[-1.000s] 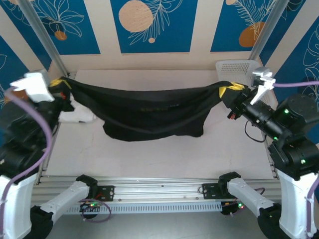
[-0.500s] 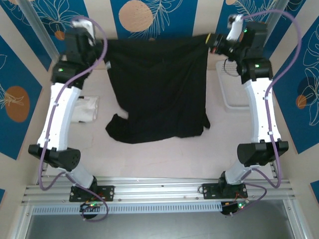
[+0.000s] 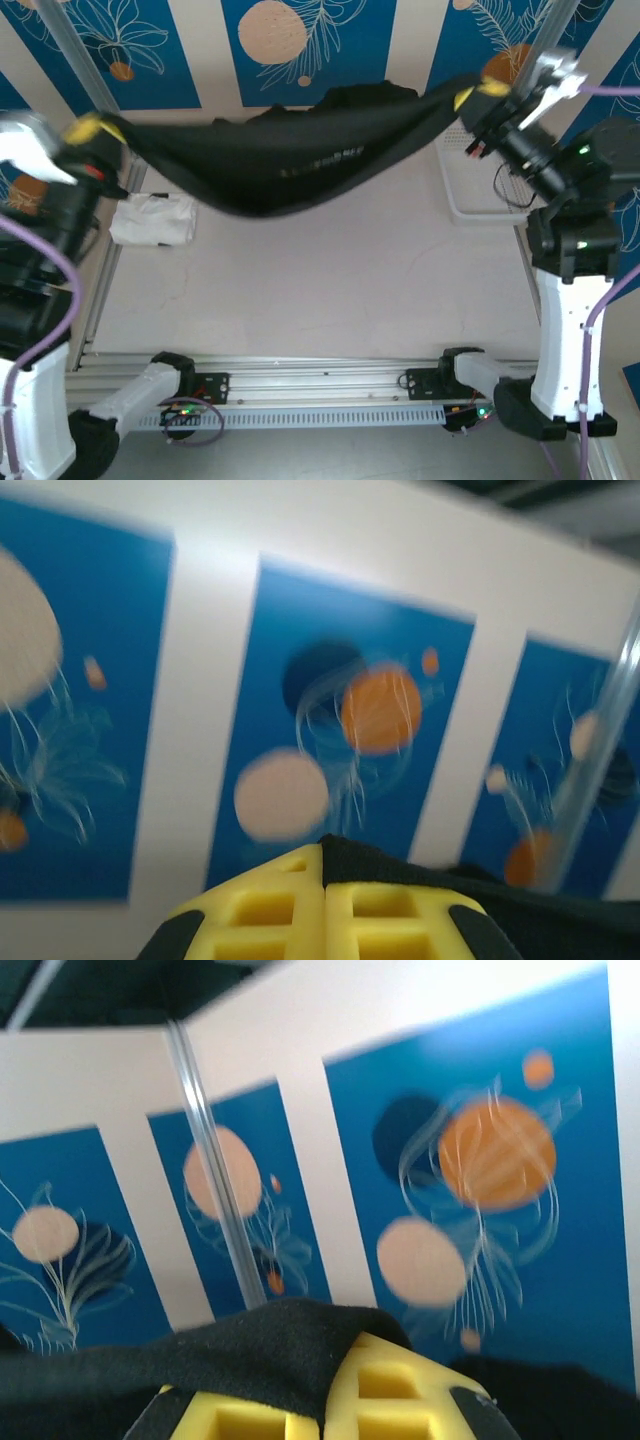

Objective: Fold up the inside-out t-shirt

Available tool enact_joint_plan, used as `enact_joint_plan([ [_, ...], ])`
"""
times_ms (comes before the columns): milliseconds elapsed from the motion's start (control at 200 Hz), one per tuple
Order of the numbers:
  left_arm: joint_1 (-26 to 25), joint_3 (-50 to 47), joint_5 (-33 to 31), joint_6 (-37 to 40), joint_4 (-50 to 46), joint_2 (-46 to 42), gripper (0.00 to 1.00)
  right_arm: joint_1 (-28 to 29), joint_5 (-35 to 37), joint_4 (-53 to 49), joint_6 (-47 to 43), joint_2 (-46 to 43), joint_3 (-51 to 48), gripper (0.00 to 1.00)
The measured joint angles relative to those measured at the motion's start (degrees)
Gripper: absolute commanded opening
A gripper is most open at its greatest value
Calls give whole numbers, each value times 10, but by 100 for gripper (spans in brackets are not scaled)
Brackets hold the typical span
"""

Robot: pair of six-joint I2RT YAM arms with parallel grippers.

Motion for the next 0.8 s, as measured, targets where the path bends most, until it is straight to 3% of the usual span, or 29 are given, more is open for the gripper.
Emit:
enact_joint_plan([
  [190, -21, -464, 99, -93, -19, -106, 0, 0, -17, -40, 18, -43, -299, 0],
  [315, -62, -637, 115, -150, -67, -167, 0, 2, -28, -78, 19, -22, -409, 0],
  [415, -92, -658, 112, -172, -65, -183, 5, 3, -32, -86, 16, -7, -438, 0],
  [500, -106, -653, 105, -175, -46, -159, 27, 4, -40, -85, 10, 11, -439, 0],
  [660, -137, -614, 61, -149, -39, -79, 57, 12, -50, -95, 6, 38, -425, 0],
  [730, -167, -587, 28, -126, -36, -57, 69, 16, -54, -101, 3, 41, -410, 0],
  [800, -211, -554, -10, -95, -15, -29, 73, 18, -57, -104, 2, 41, -395, 0],
])
